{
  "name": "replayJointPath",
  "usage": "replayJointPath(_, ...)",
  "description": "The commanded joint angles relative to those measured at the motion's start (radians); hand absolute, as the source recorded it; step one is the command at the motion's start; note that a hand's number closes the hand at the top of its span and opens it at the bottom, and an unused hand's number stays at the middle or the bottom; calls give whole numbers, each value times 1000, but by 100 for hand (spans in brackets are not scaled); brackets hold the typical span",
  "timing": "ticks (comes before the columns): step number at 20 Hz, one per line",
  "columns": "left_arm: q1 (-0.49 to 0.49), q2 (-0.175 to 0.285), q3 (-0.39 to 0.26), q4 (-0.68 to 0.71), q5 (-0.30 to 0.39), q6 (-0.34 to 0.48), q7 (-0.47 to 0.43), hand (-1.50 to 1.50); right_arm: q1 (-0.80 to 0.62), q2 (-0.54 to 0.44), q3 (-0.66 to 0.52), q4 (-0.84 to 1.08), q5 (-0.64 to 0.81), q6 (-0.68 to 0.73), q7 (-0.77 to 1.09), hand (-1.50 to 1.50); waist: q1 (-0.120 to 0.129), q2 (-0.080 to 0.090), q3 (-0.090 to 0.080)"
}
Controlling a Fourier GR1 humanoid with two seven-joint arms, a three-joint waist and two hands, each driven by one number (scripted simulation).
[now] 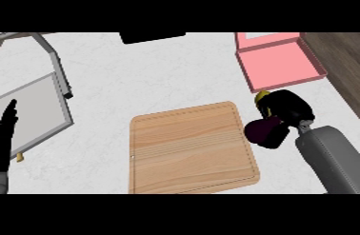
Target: Pick the eggplant from the cutting board and place it in the cardboard box
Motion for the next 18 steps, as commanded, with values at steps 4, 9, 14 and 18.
replayJointPath(4, 59, 15, 32, -15, 6, 13, -20, 0, 91, -230, -418, -21, -72, -226, 307, 150, -1, 0, -2)
replayJointPath(9, 52, 4, 9, -61, 20, -23, -20, 0, 206, -284, -505, -300, -87, -323, 338, 150, 82, 16, -4)
replayJointPath(14, 38, -14, -41, -110, 4, -55, -21, 0, 361, -260, -568, -605, -154, -252, 429, 150, 154, 35, -3)
replayJointPath(18, 22, -56, -63, -89, -31, -26, -53, 0, 349, -233, -614, -750, -245, -150, 524, 150, 187, 44, -2)
